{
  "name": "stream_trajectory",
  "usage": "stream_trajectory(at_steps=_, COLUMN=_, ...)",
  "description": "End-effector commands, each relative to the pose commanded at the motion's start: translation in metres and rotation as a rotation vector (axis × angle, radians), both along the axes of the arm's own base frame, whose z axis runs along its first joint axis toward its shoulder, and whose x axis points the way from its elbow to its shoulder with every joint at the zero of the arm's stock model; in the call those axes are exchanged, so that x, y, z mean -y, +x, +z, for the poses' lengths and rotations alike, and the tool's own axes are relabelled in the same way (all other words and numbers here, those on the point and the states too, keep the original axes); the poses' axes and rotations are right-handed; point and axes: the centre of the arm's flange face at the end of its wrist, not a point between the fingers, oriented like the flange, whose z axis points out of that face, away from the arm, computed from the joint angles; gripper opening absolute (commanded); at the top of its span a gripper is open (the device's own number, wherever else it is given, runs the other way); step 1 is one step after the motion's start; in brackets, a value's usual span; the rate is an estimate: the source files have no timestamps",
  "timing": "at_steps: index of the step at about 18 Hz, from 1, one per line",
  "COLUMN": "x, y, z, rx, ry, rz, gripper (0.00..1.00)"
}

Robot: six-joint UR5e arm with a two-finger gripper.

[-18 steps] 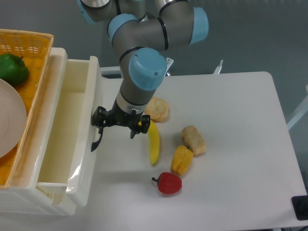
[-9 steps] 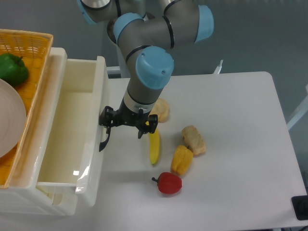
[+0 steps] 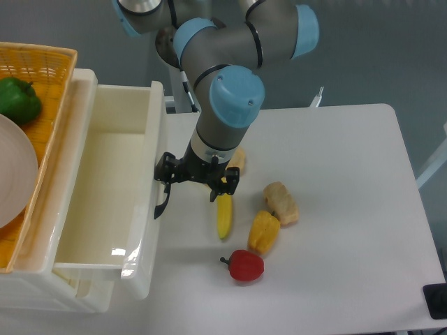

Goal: Slide open the top white drawer
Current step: 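Pull the handle away from the cabinet, sliding the drawer out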

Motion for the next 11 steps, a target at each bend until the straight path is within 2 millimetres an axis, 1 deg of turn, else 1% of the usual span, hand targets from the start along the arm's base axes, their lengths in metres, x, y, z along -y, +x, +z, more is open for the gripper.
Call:
stream_trajectory(at_steps=7, x=0.009, y=-0.013, z=-0.001, rx=0.003, ry=-0.003, rz=0.025, gripper=1.00)
stream_trajectory(at_steps=11, x=0.012, y=-0.017, z=-0.002, rx=0.002, ry=0.000, rz=0.010, gripper=1.00)
